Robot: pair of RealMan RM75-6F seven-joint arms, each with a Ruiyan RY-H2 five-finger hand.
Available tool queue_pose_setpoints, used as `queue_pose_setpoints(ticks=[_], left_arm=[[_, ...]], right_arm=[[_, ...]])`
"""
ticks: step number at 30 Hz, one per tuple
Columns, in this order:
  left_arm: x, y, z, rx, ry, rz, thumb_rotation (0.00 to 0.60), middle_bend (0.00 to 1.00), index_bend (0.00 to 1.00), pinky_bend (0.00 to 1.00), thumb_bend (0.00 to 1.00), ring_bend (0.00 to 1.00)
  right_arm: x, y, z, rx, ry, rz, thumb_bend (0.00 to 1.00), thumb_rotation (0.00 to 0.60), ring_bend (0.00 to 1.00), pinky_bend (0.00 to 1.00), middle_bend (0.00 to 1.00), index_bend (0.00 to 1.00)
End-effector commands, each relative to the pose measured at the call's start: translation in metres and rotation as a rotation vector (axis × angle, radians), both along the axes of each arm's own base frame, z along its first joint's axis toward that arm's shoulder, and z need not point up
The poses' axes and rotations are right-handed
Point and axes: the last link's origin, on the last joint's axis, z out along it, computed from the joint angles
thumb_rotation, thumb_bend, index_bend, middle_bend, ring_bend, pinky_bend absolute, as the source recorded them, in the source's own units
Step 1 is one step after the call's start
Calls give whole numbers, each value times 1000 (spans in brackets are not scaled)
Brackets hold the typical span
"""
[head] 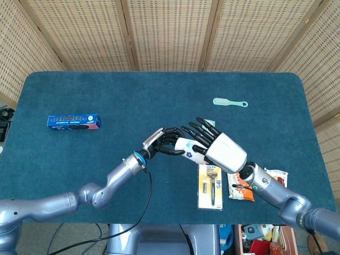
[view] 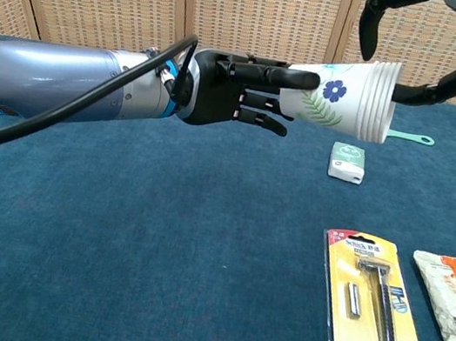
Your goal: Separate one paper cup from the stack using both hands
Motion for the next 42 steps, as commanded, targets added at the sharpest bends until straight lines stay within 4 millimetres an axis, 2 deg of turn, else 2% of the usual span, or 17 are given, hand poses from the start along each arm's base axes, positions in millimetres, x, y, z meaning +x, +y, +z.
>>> queue_pose_setpoints(ticks=[1, 9, 18, 32, 42], left_arm=[[0, 0, -1, -2, 1, 0, 600, 494, 496, 476, 119, 512], [0, 0, -2, -7, 3, 1, 600, 494, 496, 477, 119, 512], [0, 1, -5, -16, -1, 8, 600, 494, 496, 476, 119, 512], [-2, 1, -5, -23, -8, 22, 600, 494, 496, 476, 120, 512], [-24, 13, 7, 15, 14, 70, 600, 494, 496, 476, 120, 512]], right_arm=[[0, 0, -1, 0, -1, 4, 456, 600, 61, 93, 55, 575], [-1, -1, -6, -4, 9, 8, 549, 600, 61, 103, 26, 612], [-1, -2, -9, -13, -2, 20, 563, 600, 61, 109, 25, 668], [-8, 0, -9, -44, -20, 41, 577, 600, 60, 109, 30, 702], [-22, 6, 4, -74, -12, 54, 580, 600, 60, 109, 34, 705]])
